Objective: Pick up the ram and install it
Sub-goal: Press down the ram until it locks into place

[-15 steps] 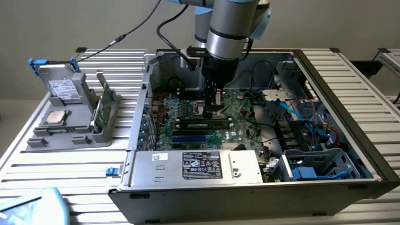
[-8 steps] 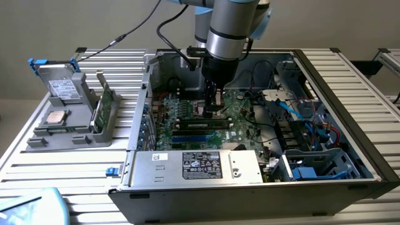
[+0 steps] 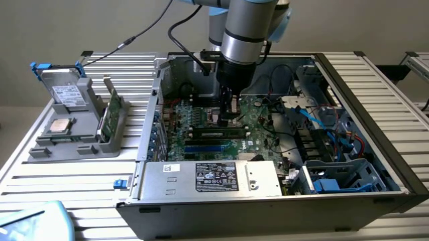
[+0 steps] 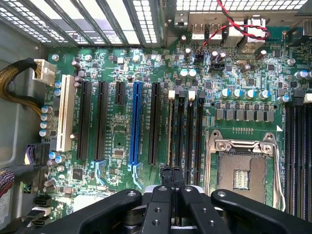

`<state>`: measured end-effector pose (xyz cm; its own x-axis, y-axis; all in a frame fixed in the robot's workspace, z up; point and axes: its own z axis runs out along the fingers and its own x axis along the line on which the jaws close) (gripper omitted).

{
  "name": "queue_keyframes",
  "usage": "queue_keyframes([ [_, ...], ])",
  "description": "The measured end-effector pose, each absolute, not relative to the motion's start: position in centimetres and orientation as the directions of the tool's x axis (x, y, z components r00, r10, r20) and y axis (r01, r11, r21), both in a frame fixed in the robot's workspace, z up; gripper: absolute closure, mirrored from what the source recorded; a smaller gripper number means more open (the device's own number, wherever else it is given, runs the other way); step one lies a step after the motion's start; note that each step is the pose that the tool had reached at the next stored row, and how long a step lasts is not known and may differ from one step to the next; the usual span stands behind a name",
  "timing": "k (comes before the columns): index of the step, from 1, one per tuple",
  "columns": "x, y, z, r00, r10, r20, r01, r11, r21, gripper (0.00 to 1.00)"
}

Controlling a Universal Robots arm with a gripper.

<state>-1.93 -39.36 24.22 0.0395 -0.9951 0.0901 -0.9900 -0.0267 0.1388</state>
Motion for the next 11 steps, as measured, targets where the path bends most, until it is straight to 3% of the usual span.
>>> queue_keyframes([
  [11,0.1,-39.8,24.2,0.039,-0.995,0.09,-0.992,-0.028,0.123,0.89],
])
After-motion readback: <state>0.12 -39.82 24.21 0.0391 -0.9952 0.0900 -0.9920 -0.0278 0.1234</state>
